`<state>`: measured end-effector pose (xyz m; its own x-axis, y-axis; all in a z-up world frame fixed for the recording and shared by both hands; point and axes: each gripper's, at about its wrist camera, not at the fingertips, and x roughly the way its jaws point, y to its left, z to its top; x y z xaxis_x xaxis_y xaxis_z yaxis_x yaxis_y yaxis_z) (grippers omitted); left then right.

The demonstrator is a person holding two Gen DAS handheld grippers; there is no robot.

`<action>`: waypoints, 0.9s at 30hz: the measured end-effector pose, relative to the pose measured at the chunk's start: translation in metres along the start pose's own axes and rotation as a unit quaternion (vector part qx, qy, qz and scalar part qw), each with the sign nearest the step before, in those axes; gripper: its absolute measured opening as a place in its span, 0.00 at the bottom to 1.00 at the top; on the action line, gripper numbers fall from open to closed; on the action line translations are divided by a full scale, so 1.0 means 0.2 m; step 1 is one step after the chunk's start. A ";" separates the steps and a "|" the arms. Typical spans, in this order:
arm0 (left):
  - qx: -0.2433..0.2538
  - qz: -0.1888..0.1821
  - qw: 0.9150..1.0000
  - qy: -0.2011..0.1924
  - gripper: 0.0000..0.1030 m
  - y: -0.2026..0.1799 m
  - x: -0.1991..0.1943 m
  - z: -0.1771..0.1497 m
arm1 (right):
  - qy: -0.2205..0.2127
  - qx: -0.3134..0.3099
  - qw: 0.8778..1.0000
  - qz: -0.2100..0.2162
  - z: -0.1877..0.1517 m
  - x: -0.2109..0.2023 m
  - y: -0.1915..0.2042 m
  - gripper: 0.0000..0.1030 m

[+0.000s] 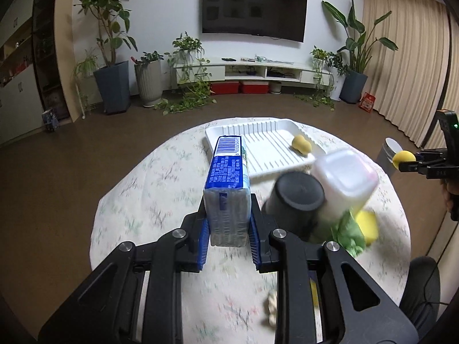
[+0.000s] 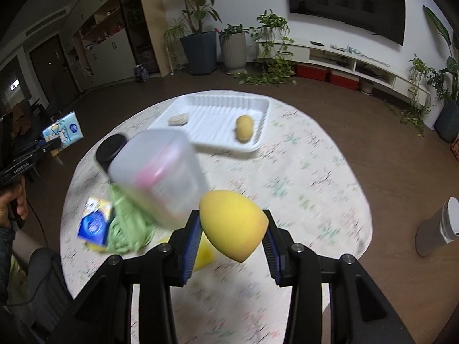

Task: Organize soft objects
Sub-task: 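Carry both items to the white tray and release them inside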

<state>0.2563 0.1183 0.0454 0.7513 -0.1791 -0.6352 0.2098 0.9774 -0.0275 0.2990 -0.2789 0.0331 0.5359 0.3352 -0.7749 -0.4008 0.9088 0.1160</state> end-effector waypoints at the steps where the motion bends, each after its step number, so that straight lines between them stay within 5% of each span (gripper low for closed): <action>1: 0.005 0.002 1.000 0.002 0.21 0.01 0.03 0.04 | 0.000 0.000 1.000 -0.005 0.03 0.01 -0.02 0.42; 12: 0.062 -0.006 0.997 0.041 0.21 0.00 0.50 0.38 | 0.009 -0.036 0.999 -0.022 0.46 0.30 -0.11 0.42; 27: 0.108 -0.029 0.984 0.135 0.21 -0.02 1.26 0.56 | 0.068 -0.109 0.992 -0.009 0.91 1.06 0.01 0.42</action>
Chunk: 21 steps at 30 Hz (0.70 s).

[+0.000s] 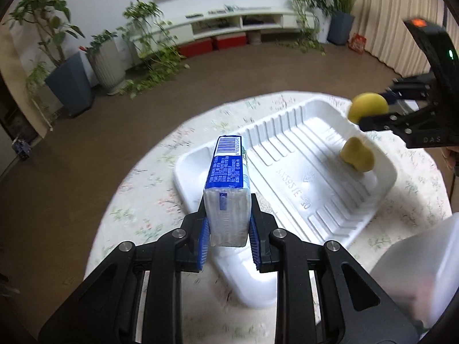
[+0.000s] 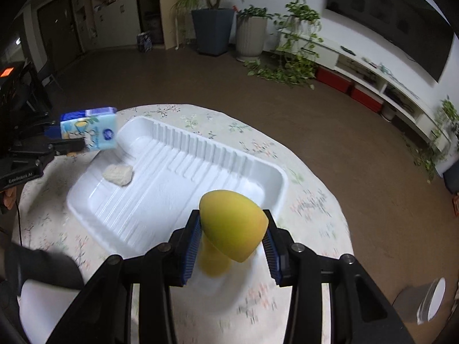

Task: Organize soft objects
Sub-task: 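Carry both items to the white tray and release them inside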

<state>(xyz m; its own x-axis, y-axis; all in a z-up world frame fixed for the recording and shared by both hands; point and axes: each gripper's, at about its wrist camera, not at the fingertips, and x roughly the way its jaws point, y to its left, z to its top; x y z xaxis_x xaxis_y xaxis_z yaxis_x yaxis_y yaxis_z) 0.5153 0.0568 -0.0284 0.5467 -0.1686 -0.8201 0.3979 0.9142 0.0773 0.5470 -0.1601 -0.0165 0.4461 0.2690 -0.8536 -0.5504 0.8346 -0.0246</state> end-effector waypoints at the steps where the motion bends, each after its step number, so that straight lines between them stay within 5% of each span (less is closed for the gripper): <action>1: 0.007 -0.001 1.000 0.008 0.21 -0.01 0.04 0.00 | 0.004 -0.004 1.000 0.001 0.02 0.03 0.01 0.42; 10: 0.020 -0.009 0.999 0.025 0.21 -0.03 0.18 0.00 | 0.033 -0.027 0.999 -0.002 0.11 0.32 0.08 0.42; 21: 0.020 0.006 0.999 0.035 0.26 -0.05 0.23 -0.01 | 0.032 -0.025 0.999 -0.006 0.09 0.39 0.07 0.45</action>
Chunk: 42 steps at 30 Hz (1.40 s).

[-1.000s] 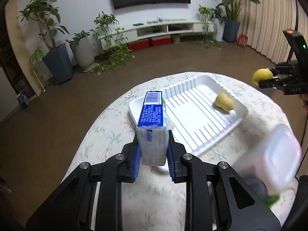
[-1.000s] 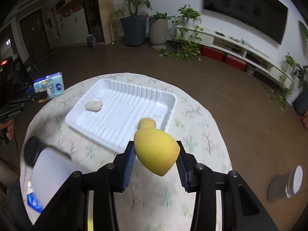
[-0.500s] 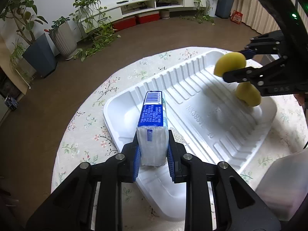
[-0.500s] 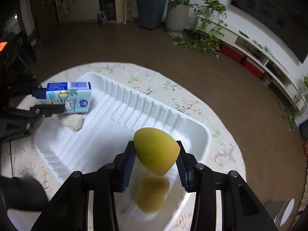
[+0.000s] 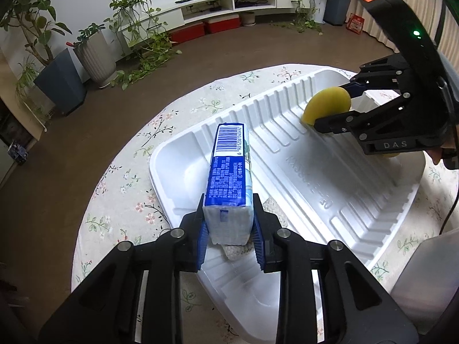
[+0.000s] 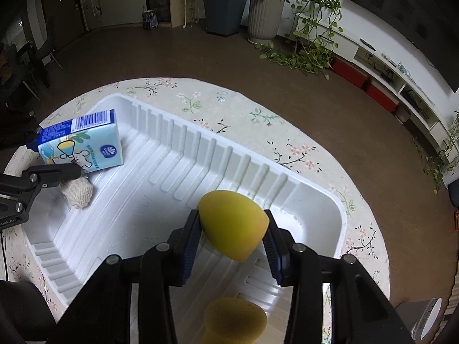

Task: Organize soft objects
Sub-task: 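Carry both items to the white tray and release them inside, then move both tools back over the remaining items on the table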

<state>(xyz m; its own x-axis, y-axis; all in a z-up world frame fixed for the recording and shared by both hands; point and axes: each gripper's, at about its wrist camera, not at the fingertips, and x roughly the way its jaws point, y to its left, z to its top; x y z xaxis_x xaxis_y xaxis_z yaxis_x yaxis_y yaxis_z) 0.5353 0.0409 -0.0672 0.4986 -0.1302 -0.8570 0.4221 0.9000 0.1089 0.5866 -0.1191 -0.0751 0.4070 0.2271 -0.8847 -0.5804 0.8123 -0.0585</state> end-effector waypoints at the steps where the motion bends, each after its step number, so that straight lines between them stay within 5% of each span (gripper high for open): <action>1: -0.002 0.003 1.000 0.001 0.29 0.00 0.00 0.00 | -0.001 -0.002 1.000 -0.003 0.00 0.00 0.01 0.45; 5: -0.009 0.010 1.000 -0.009 0.50 0.01 -0.02 -0.01 | -0.006 0.002 1.000 -0.007 -0.02 -0.01 0.02 0.57; 14: -0.026 0.010 0.999 -0.021 0.56 0.07 -0.11 -0.07 | -0.038 0.018 0.999 -0.012 -0.02 -0.11 -0.01 0.73; 20: -0.039 0.022 0.998 -0.044 0.59 0.09 -0.19 -0.09 | -0.053 0.036 0.998 -0.025 -0.04 -0.18 -0.05 0.73; 26: -0.050 0.042 0.996 -0.067 1.00 0.12 -0.28 -0.11 | -0.060 0.048 0.997 -0.017 -0.07 -0.25 -0.07 1.00; 42: -0.108 0.059 0.984 -0.128 1.00 0.15 -0.70 -0.32 | -0.136 0.124 0.981 -0.053 -0.33 -0.75 -0.19 1.00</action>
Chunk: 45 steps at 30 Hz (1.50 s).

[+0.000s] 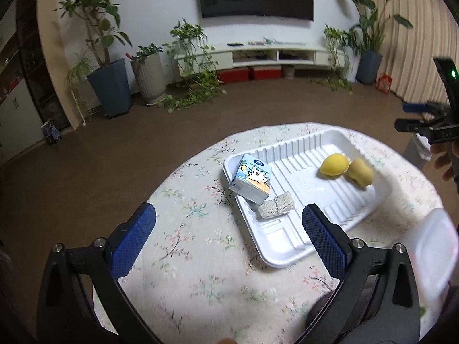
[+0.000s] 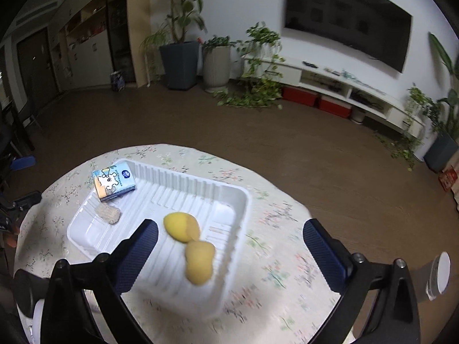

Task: Organize soft objects
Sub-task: 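Move both tools back over the remaining items on the table, then grasp the cream scrunchie with the left gripper while the right grasps the grey cloth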

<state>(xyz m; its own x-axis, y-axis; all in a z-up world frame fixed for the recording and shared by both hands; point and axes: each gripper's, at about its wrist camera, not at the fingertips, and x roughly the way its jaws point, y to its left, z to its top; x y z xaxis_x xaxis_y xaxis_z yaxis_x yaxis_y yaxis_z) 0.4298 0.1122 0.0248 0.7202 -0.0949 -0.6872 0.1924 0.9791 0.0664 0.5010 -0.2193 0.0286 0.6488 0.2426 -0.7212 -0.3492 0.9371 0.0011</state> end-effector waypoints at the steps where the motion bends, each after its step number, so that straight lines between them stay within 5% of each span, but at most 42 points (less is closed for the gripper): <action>1: -0.006 0.002 1.000 -0.005 1.00 0.01 -0.04 -0.01 | -0.006 0.009 1.000 -0.003 -0.02 -0.05 -0.02 1.00; 14: -0.036 0.011 0.999 -0.032 1.00 -0.09 -0.55 -0.46 | -0.024 0.065 0.998 0.007 -0.52 -0.46 -0.11 1.00; 26: -0.041 -0.023 0.999 -0.011 1.00 -0.36 -0.88 -1.02 | -0.011 0.040 0.997 0.072 -1.22 -0.79 0.36 1.00; 35: 0.009 -0.045 0.998 0.041 1.00 -0.53 -0.82 -1.20 | -0.013 -0.051 0.993 0.107 -1.54 -0.89 0.92 1.00; 45: 0.042 -0.082 0.992 0.092 1.00 -0.60 -0.62 -1.21 | 0.025 -0.083 0.992 0.095 -1.59 -0.75 1.05 1.00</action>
<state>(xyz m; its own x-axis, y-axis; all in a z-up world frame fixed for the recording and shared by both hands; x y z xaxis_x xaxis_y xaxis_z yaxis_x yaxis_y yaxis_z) 0.1563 0.0505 -0.0741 0.5430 -0.2090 -0.8133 0.3562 0.9344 -0.0023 0.1162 -0.1391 -0.0831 0.5278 0.3935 -0.7527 -0.5708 0.8206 0.0287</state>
